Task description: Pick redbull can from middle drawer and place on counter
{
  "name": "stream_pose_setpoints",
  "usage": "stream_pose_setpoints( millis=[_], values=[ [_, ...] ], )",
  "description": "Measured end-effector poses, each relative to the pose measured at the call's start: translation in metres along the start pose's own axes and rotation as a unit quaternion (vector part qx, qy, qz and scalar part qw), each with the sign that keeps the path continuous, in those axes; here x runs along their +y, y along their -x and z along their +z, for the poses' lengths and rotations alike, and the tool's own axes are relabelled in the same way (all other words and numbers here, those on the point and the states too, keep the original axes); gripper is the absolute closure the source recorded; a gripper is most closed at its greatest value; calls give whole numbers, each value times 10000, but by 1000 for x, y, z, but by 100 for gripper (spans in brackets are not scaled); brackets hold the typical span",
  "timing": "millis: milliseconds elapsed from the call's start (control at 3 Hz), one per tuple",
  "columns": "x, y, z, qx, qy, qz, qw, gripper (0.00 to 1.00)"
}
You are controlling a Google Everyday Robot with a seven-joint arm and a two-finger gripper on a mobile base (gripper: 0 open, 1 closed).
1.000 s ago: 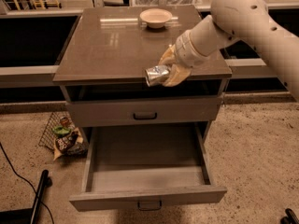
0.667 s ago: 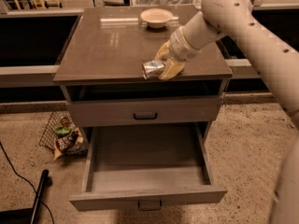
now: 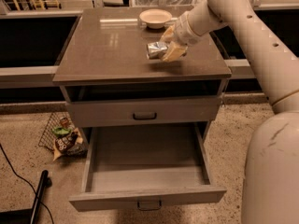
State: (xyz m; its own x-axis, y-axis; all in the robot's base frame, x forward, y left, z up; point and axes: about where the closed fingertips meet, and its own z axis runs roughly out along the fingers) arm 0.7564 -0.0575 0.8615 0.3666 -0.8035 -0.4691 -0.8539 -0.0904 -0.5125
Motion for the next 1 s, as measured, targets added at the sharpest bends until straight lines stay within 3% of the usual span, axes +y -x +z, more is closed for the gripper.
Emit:
stream_pose_setpoints(
  millis=[333,1000],
  values=[
    [-14,-6,1,-81,-181,167,9997,83],
    [-22,-13,9,-198,-223,392,9988,36]
  ],
)
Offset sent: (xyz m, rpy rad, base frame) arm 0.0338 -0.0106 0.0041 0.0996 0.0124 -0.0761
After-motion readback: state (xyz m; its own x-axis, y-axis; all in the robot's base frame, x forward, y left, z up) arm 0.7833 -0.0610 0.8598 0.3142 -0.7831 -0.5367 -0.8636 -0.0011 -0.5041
